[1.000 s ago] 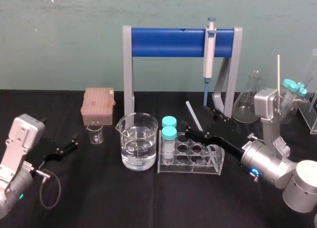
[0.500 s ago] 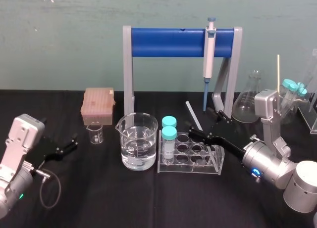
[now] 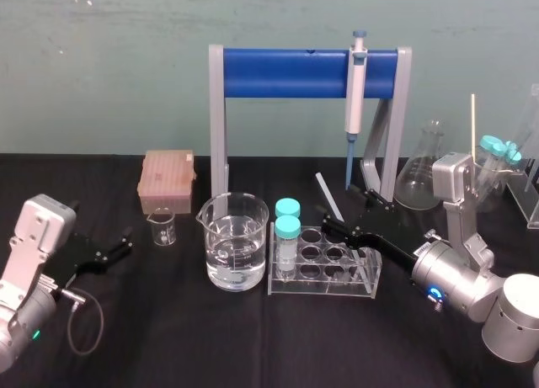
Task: Pick up the stirring rod with one hand, then place it down.
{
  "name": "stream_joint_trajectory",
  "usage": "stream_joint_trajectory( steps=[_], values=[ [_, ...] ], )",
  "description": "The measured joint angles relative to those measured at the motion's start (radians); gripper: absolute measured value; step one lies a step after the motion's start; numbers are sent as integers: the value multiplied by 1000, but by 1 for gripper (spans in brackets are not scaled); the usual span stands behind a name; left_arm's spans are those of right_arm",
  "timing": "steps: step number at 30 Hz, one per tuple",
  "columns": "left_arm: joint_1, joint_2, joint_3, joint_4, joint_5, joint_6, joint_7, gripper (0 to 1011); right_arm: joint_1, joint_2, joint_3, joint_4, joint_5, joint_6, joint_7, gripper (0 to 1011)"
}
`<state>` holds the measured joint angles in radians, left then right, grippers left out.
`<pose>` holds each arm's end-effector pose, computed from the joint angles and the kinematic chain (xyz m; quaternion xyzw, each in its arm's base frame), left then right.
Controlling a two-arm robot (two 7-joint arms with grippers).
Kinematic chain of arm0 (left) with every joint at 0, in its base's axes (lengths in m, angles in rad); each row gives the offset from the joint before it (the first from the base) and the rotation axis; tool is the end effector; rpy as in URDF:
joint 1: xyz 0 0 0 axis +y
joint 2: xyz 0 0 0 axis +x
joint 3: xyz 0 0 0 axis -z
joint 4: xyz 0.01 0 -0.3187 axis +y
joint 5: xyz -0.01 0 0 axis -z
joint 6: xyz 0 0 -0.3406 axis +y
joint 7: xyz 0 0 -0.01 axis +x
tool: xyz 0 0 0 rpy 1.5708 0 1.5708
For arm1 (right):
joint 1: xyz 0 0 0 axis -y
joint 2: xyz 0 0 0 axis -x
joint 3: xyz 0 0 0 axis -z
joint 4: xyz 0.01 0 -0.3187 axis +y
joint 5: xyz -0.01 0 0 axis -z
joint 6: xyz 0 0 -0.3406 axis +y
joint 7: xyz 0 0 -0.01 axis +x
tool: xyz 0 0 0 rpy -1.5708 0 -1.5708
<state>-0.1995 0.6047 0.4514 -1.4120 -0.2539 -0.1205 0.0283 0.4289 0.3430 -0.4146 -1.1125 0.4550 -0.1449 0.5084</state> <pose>0.3928 0.0906 -0.3315 0.1415 -0.1325 0.5799 0.7913 0.4736 -0.0409 -0.3297 -0.0069 -0.0027 -0.4194 0.9078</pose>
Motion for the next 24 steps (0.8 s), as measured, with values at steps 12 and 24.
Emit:
stream_joint_trajectory(
  steps=[12,24],
  values=[
    [0,0,0,0,0,0,0,1000,-1,1,-1,-1,1,0,0,547],
    [0,0,0,0,0,0,0,1000,-1,1,-1,-2,1,0,0,190]
  ],
)
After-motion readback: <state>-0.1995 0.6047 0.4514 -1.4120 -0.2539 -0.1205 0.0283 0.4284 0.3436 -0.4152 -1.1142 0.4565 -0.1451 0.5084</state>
